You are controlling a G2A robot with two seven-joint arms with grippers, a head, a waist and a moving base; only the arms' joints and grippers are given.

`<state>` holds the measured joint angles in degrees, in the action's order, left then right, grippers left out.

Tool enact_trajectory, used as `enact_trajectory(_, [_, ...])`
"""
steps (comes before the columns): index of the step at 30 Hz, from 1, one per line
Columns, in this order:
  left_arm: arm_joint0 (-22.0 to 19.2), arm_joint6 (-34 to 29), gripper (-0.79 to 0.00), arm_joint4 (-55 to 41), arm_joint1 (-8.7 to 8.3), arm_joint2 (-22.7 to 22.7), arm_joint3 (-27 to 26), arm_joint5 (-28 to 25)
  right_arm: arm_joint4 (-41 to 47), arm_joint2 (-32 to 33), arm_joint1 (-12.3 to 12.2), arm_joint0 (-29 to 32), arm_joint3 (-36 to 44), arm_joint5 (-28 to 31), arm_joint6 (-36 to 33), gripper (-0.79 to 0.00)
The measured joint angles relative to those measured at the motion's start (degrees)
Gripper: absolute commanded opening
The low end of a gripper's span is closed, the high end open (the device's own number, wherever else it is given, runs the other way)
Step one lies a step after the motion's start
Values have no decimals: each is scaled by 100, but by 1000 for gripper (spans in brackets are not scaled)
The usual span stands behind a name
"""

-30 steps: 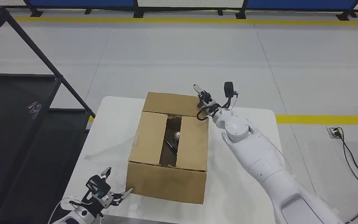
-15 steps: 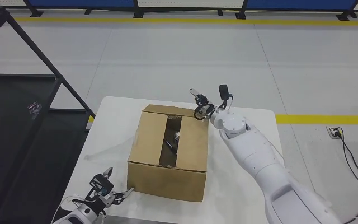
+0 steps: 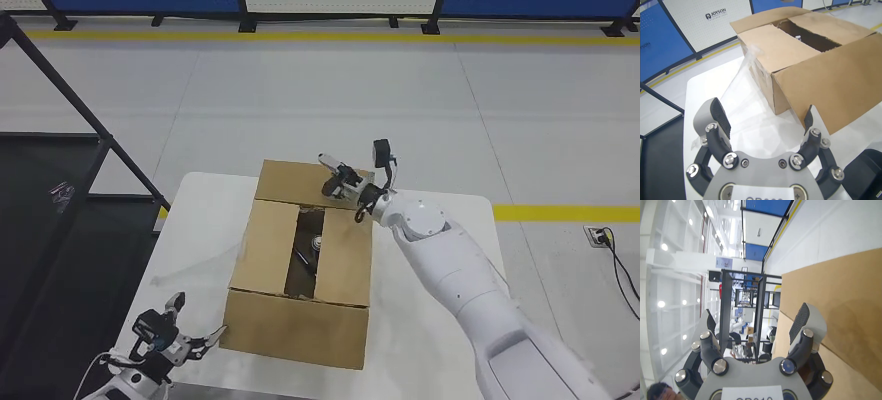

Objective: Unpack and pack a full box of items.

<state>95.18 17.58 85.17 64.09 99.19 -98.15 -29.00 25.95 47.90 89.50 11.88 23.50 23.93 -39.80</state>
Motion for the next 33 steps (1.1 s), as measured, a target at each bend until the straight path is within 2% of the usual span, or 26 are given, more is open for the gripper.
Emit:
enact_trajectory(5, [156,252,0,-356,9,255,-95,277,-84,-77,-22,48,326,-161,-1499,0])
enact_trajectory(8, [245,337,0,-550,17,360,-126,367,-349,-166,-32,45,360,-322,-1919,0])
enact_trajectory(13, [313,314,0,-694,18,422,-153,353,-652,-305,14,75,447,-732,-1980,0])
enact_trajectory(16, [324,311,0,-713,21,412,-163,368,-525,-306,73,152,458,-930,-1977,0])
enact_trajectory(23, [358,333,0,-669,23,367,-211,347,-749,-502,268,152,245,-1365,-1447,0])
enact_trajectory(33, [422,361,0,-625,26,315,-248,334,-482,-474,512,137,-75,-1339,-1327,0])
